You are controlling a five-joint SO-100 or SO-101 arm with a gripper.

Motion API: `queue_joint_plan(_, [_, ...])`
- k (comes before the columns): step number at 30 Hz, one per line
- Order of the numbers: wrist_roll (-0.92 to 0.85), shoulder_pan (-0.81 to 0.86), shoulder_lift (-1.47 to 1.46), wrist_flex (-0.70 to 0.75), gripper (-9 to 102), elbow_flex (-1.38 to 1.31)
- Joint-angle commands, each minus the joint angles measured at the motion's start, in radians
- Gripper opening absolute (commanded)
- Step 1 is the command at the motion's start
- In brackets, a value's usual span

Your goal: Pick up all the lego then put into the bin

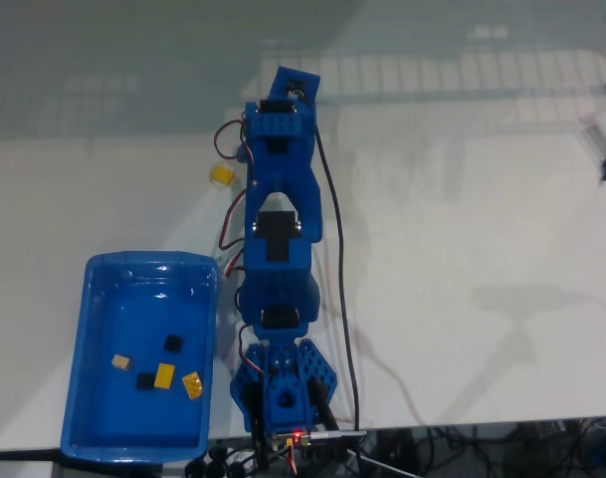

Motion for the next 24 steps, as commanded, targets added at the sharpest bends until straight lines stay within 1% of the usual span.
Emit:
queue_joint_plan(1, [-0.011,-0.017,-0.002,-0.014,32,-0.031])
queue_joint_plan(14, [-0.011,-0.041,-0.107,-0.011,31,-0.114])
queue_joint_plan(24, [-0.008,-0.061,-0.184,-0.006,26,-0.184])
